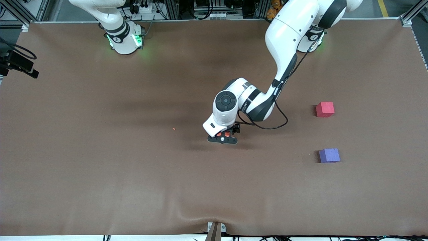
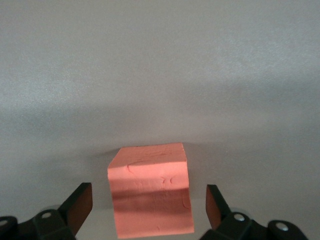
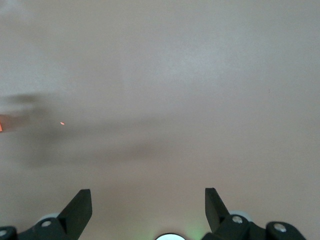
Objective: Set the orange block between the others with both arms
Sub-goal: 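Close the left gripper on the orange cube and lift it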
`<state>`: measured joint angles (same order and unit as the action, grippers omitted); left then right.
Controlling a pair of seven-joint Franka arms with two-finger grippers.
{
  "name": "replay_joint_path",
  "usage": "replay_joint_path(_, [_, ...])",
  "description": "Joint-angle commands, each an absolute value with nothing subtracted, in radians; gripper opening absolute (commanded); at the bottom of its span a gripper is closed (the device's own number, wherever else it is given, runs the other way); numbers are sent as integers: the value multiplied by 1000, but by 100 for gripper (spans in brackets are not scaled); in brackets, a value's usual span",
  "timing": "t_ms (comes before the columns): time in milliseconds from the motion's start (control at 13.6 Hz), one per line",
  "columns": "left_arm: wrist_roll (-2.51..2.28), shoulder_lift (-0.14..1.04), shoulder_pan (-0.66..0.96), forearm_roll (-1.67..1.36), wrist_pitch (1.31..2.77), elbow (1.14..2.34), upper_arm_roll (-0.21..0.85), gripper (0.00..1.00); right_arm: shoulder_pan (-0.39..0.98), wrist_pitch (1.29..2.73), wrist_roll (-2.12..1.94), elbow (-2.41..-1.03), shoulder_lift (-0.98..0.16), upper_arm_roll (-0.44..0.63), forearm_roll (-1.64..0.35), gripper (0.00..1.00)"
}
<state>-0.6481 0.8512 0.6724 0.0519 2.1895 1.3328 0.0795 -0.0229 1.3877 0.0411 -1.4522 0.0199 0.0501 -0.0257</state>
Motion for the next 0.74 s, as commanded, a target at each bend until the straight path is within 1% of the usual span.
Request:
replay_joint_path(0, [-640, 876, 678, 69, 2184, 1316, 75, 100, -29, 1373, 57, -1439, 14, 44, -9, 100])
replay_joint_path(74, [-640, 883, 678, 68, 2184, 1316, 77, 92, -26, 1370, 57, -1439, 14, 44, -9, 100])
replay_joint_path(221, [-647, 890, 678, 64, 2184, 1316, 77, 64, -25, 1371, 57, -1439, 14, 43, -9, 100])
replay_joint_path(368, [-652, 893, 678, 60, 2184, 1316, 77, 33, -25, 1371, 57, -1436, 15, 43, -9, 100])
replay_joint_path(442, [-652, 890, 678, 61, 2184, 1316, 77, 16, -23, 1371, 57, -1437, 15, 41, -9, 100])
replay_joint_path(516, [-650, 884, 669, 63, 2181, 1316, 77, 5, -23, 1373, 57, -1436, 14, 41, -9, 100])
replay_joint_path(589, [-650, 876, 661, 64, 2175, 1316, 75, 0, -23, 1371, 57, -1439, 14, 43, -9, 100])
replay_joint_path(663, [-650, 861, 652, 64, 2162, 1316, 75, 0, -23, 1371, 57, -1440, 14, 41, -11, 100])
